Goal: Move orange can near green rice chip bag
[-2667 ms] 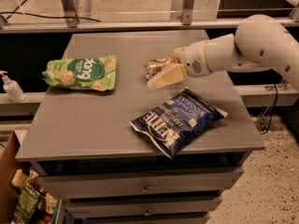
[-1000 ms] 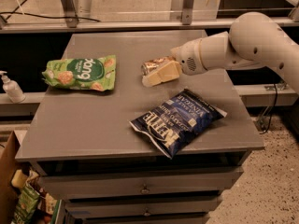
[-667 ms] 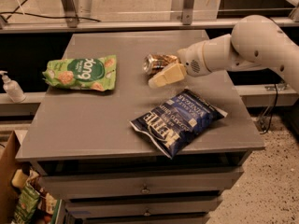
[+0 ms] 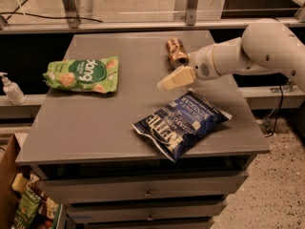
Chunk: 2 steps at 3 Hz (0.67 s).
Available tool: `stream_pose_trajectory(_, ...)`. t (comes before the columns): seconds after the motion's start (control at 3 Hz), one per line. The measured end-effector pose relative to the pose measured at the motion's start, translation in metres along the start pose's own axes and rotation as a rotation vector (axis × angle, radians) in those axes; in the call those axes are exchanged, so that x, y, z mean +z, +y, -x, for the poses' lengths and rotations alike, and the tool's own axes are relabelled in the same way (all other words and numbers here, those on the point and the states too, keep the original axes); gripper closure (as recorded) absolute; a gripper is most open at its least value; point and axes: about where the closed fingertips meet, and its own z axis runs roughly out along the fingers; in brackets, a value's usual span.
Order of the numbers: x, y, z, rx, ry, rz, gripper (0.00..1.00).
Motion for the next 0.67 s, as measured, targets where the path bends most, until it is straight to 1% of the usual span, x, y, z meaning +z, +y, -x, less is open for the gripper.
stream_pose_trajectory(0.33, 0.0014, 0.0095, 0.0073, -0.001, -0.022, 0.023, 0.0)
stream_pose_trajectory(0.67, 0.0053, 0.0149, 0.0163, -0.017, -0.034, 0.029, 0.0)
